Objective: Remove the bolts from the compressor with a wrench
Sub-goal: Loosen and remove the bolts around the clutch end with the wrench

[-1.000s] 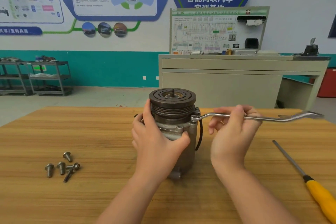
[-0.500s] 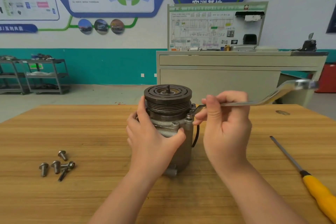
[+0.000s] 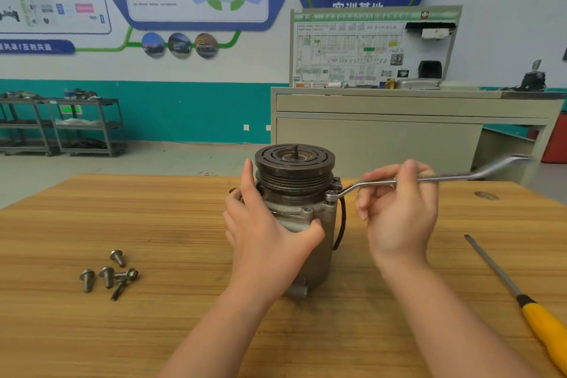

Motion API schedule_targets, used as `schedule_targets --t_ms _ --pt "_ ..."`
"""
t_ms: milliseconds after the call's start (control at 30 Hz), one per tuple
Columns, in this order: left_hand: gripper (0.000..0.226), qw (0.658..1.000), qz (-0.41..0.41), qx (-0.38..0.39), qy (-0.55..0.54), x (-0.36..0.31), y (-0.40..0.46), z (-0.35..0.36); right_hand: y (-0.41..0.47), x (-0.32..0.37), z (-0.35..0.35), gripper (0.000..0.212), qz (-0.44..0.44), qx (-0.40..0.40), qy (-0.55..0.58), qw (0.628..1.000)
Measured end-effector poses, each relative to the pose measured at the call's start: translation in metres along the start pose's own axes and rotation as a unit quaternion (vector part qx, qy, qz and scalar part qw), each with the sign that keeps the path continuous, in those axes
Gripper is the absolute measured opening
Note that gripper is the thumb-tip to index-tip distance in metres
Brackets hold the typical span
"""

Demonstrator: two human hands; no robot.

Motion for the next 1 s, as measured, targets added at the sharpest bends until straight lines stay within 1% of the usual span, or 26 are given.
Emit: schedule_targets --t_ms 33,67,100,133,167,200,233,267,300,333,400,467,600,667,700,733,767,800,833,867,900,933,967,1000 --pt "0.121 1.000 0.000 0.000 0.000 0.001 0.000 0.000 0.006 -0.009 -0.004 0.023 0.109 -0.027 0.053 0.992" --pt "0.122 1.000 0.002 -0.001 0.000 0.001 0.001 0.000 0.010 -0.016 -0.008 0.024 0.199 -0.056 0.111 0.972" --pt "0.122 1.000 0.006 -0.002 -0.001 0.002 0.001 0.000 0.012 -0.019 -0.012 0.025 0.251 -0.091 0.159 0.951" --pt "0.122 1.000 0.010 -0.003 -0.001 0.003 0.001 0.001 0.014 -0.020 -0.016 0.025 0.264 -0.124 0.188 0.938" --pt "0.121 1.000 0.013 -0.005 -0.001 0.003 0.002 0.001 0.014 -0.018 -0.019 0.024 0.250 -0.141 0.192 0.938" --pt "0.121 1.000 0.016 -0.009 0.001 0.003 0.002 0.001 0.014 -0.013 -0.020 0.023 0.217 -0.137 0.170 0.952" --pt "0.120 1.000 0.018 -0.011 0.002 0.004 0.003 0.001 0.014 -0.006 -0.019 0.022 0.170 -0.114 0.126 0.971" --pt "0.120 1.000 0.019 -0.013 0.003 0.003 0.003 0.002 0.013 0.002 -0.017 0.020 0.108 -0.078 0.068 0.989" --pt "0.120 1.000 0.020 -0.013 0.002 0.003 0.003 0.002 0.010 0.010 -0.013 0.017 0.038 -0.035 0.007 0.999" --pt "0.119 1.000 0.020 -0.014 0.002 0.003 0.003 0.002 0.007 0.018 -0.007 0.016 -0.029 0.009 -0.048 0.998" --pt "0.118 1.000 0.023 -0.017 0.004 0.003 0.003 0.002 -0.004 0.028 0.004 0.014 -0.130 0.079 -0.120 0.981" --pt "0.118 1.000 0.024 -0.019 0.005 0.003 0.002 0.002 -0.015 0.033 0.010 0.015 -0.196 0.130 -0.154 0.960" --pt "0.119 0.999 0.028 -0.018 0.003 0.003 0.002 0.002 -0.031 0.032 0.018 0.027 -0.312 0.220 -0.242 0.892" --pt "0.121 1.000 0.026 -0.013 0.000 0.004 0.001 0.001 -0.039 0.030 0.022 0.029 -0.362 0.245 -0.265 0.859" --pt "0.122 1.000 0.024 -0.011 -0.002 0.004 0.001 0.001 -0.042 0.029 0.024 0.029 -0.376 0.247 -0.261 0.854" --pt "0.120 1.000 0.023 -0.011 -0.001 0.004 0.000 0.001 -0.043 0.028 0.024 0.027 -0.373 0.233 -0.240 0.865" --pt "0.118 1.000 0.023 -0.010 0.001 0.003 0.000 0.001 -0.041 0.027 0.022 0.024 -0.348 0.196 -0.202 0.894" --pt "0.117 1.000 0.021 -0.010 0.004 0.002 0.000 0.001 -0.034 0.025 0.017 0.019 -0.299 0.136 -0.157 0.931" --pt "0.116 1.000 0.019 -0.009 0.005 0.002 0.000 0.001 -0.025 0.020 0.010 0.015 -0.222 0.063 -0.113 0.966" --pt "0.116 1.000 0.017 -0.009 0.005 0.002 0.000 0.001 -0.016 0.011 0.003 0.016 -0.119 -0.007 -0.068 0.991" --pt "0.117 1.000 0.015 -0.009 0.004 0.002 0.001 0.001 -0.007 0.001 -0.001 0.017 -0.003 -0.052 -0.011 0.999" --pt "0.118 1.000 0.015 -0.009 0.004 0.002 0.001 0.001 -0.001 -0.007 -0.005 0.019 0.094 -0.075 0.049 0.992" --pt "0.119 1.000 0.016 -0.009 0.002 0.002 0.001 0.001 0.005 -0.012 -0.008 0.020 0.159 -0.089 0.095 0.979" --pt "0.120 1.000 0.017 -0.009 0.002 0.002 0.001 0.001 0.010 -0.013 -0.009 0.022 0.179 -0.097 0.121 0.971"
Point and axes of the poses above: each hand's wrist, its own y-axis towards the middle knuckle, its own z-axis out of the palm, x = y × z, the point moved 4 cm from there along y, towards the middle knuckle, and after that the axes turned 12 degrees about -z, right-handed, at the moved point
